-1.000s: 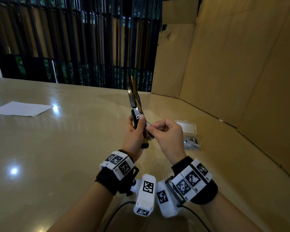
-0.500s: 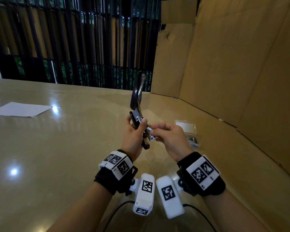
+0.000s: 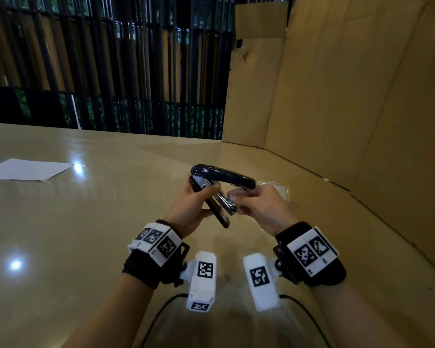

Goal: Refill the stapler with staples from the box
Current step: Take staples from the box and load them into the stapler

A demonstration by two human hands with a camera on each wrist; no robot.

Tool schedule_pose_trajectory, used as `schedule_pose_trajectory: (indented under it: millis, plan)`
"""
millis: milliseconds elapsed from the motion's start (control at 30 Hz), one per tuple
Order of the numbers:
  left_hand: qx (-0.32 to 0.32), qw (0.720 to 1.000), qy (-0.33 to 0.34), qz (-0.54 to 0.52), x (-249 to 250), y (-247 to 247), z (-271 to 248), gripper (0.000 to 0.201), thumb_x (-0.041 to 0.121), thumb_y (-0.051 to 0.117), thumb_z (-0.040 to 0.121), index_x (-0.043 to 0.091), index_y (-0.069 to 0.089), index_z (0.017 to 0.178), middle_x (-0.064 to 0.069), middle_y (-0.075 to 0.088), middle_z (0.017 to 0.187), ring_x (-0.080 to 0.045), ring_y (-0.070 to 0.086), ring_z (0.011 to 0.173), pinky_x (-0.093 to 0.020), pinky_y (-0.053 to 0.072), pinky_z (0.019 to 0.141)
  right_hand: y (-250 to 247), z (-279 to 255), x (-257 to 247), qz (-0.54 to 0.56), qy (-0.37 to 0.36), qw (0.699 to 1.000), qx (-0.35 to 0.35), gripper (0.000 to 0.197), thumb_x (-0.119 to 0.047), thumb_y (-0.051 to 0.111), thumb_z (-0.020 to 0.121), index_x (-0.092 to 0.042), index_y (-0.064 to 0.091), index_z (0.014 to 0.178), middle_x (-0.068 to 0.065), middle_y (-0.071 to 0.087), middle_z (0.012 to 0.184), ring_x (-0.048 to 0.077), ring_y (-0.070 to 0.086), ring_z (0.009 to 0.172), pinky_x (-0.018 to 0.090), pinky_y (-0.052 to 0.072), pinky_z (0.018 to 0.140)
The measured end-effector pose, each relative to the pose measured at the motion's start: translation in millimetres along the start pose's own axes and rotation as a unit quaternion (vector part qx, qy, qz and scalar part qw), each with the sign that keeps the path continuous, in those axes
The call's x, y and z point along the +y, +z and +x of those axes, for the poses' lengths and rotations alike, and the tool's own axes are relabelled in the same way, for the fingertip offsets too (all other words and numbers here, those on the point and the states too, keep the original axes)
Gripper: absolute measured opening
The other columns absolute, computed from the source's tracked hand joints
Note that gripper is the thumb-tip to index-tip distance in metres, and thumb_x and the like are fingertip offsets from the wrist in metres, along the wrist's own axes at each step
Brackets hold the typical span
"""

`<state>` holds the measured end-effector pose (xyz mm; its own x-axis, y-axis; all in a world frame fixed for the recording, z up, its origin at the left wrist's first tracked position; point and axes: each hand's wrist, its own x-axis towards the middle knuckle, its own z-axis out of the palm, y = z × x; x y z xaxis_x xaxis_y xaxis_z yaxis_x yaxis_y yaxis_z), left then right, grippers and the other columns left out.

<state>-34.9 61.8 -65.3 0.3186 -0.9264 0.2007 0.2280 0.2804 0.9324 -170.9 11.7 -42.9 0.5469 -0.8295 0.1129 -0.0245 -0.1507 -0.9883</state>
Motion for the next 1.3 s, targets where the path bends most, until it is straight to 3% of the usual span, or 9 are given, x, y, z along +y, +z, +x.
schedule_pose_trajectory:
  millis: [133, 267, 433, 633, 867, 933, 1033, 1167, 1300]
  plan:
    - [0.030, 0.999, 0.002, 0.015, 4.8, -5.2, 2.2, 0.045, -0.006, 0.059, 0.081, 0.023, 0.041, 0.109, -0.002, 0.056, 0.095, -0.019, 0.063, 0.078, -0.050, 0.053, 0.077, -0.8, -0.2, -1.6, -0.022, -0.014, 1.000, -0.007, 0.015, 0.006, 0.060, 0.081, -0.008, 0.066, 0.077, 0.004, 0.063, 0.074, 0.012, 0.054, 0.062, 0.018, 0.046, 0.055]
    - [-0.002, 0.997, 0.004, 0.080, 3.4, -5.4, -0.4, 0.037, -0.003, 0.065, 0.077, 0.023, 0.042, 0.088, 0.001, 0.057, 0.086, -0.016, 0.063, 0.071, -0.036, 0.056, 0.065, -0.7, -0.3, -1.9, -0.045, -0.028, 0.999, -0.001, 0.016, 0.008, 0.061, 0.080, 0.007, 0.064, 0.096, 0.009, 0.061, 0.070, 0.014, 0.056, 0.060, 0.021, 0.050, 0.059]
    - [0.031, 0.996, 0.002, 0.088, -8.3, 3.8, 0.3, 0.040, 0.024, 0.073, 0.074, 0.007, 0.051, 0.103, -0.004, 0.060, 0.084, -0.016, 0.063, 0.068, -0.031, 0.055, 0.059, -0.5, -2.1, -4.1, -0.047, -0.046, 0.998, 0.000, 0.014, 0.007, 0.060, 0.081, 0.008, 0.065, 0.094, 0.002, 0.061, 0.062, 0.007, 0.055, 0.051, 0.013, 0.049, 0.052]
    - [0.130, 0.990, -0.035, -0.050, -9.2, 6.0, 1.8, 0.026, 0.039, 0.052, 0.089, 0.015, 0.053, 0.081, 0.004, 0.048, 0.050, -0.013, 0.049, 0.050, -0.032, 0.043, 0.058, 23.3, -7.5, 5.4, -0.237, -0.149, 0.960, 0.017, 0.018, -0.006, 0.057, 0.086, -0.004, 0.070, 0.098, 0.003, 0.061, 0.077, 0.012, 0.060, 0.061, 0.024, 0.052, 0.069]
    - [0.150, 0.957, -0.141, -0.203, -4.6, 1.8, 4.0, 0.066, 0.069, 0.040, 0.080, 0.014, 0.045, 0.117, -0.019, 0.054, 0.114, -0.035, 0.058, 0.107, -0.048, 0.050, 0.076, 30.0, -8.8, 8.3, -0.246, -0.229, 0.942, 0.023, 0.016, -0.004, 0.051, 0.087, -0.006, 0.067, 0.088, 0.005, 0.062, 0.080, 0.025, 0.062, 0.077, 0.042, 0.054, 0.079]
    - [0.150, 0.952, -0.142, -0.228, -3.1, 2.9, 1.9, 0.070, 0.072, 0.037, 0.079, 0.015, 0.046, 0.118, -0.017, 0.054, 0.114, -0.033, 0.055, 0.113, -0.049, 0.049, 0.079, 29.7, -9.0, 7.2, -0.208, -0.213, 0.955, 0.020, 0.016, -0.005, 0.049, 0.090, -0.009, 0.064, 0.088, 0.010, 0.068, 0.083, 0.026, 0.065, 0.071, 0.036, 0.058, 0.073]
    - [0.163, 0.943, -0.138, -0.256, -6.5, 1.3, 2.1, 0.070, 0.076, 0.036, 0.076, 0.015, 0.054, 0.106, -0.012, 0.051, 0.119, -0.024, 0.056, 0.110, -0.053, 0.042, 0.099, 24.5, -7.3, 6.4, -0.178, -0.195, 0.964, 0.016, 0.017, -0.007, 0.048, 0.092, -0.019, 0.060, 0.086, -0.010, 0.061, 0.065, 0.009, 0.062, 0.053, 0.014, 0.054, 0.056]
    - [0.174, 0.935, -0.128, -0.281, -4.5, 0.8, 1.8, 0.068, 0.076, 0.026, 0.079, 0.014, 0.048, 0.098, -0.007, 0.062, 0.098, -0.017, 0.057, 0.094, -0.051, 0.033, 0.106, 19.4, -1.8, 12.4, -0.144, -0.164, 0.976, 0.004, 0.028, -0.005, 0.050, 0.091, -0.027, 0.063, 0.081, -0.007, 0.060, 0.063, 0.014, 0.062, 0.056, 0.032, 0.058, 0.065]
    - [0.196, 0.932, -0.124, -0.277, -4.0, -0.4, 2.7, 0.062, 0.072, 0.027, 0.082, 0.013, 0.047, 0.082, -0.002, 0.052, 0.076, -0.015, 0.051, 0.076, -0.040, 0.039, 0.086, 18.8, 0.2, 17.1, -0.117, -0.135, 0.984, 0.001, 0.019, -0.005, 0.053, 0.090, -0.009, 0.068, 0.100, 0.000, 0.063, 0.070, 0.017, 0.063, 0.062, 0.035, 0.059, 0.073]
